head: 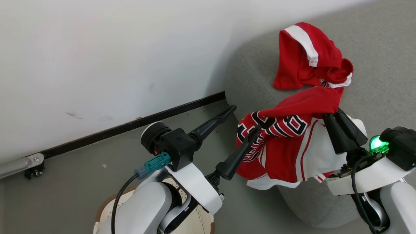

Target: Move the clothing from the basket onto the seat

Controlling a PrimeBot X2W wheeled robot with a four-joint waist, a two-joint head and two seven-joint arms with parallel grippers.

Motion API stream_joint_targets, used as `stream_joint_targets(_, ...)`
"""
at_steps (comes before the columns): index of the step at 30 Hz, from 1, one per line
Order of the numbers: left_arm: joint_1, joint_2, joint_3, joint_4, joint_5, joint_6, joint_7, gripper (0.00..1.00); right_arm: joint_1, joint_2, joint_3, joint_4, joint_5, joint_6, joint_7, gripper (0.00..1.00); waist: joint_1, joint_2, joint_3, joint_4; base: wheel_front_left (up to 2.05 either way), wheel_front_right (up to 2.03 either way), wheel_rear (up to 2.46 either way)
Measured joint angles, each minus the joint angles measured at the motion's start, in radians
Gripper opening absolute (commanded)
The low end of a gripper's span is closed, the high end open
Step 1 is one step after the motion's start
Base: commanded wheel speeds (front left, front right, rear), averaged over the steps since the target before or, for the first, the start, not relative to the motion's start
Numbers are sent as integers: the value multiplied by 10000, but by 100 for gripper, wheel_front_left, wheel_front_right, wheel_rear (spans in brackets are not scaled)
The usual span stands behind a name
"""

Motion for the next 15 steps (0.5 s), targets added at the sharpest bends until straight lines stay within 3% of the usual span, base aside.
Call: stream_joint_targets(15, -274, -31, -111, 186, -23, -10, 119, 100, 199, 270, -234, -380, -176, 0, 0, 0, 0, 0, 485, -1185, 0, 0, 0)
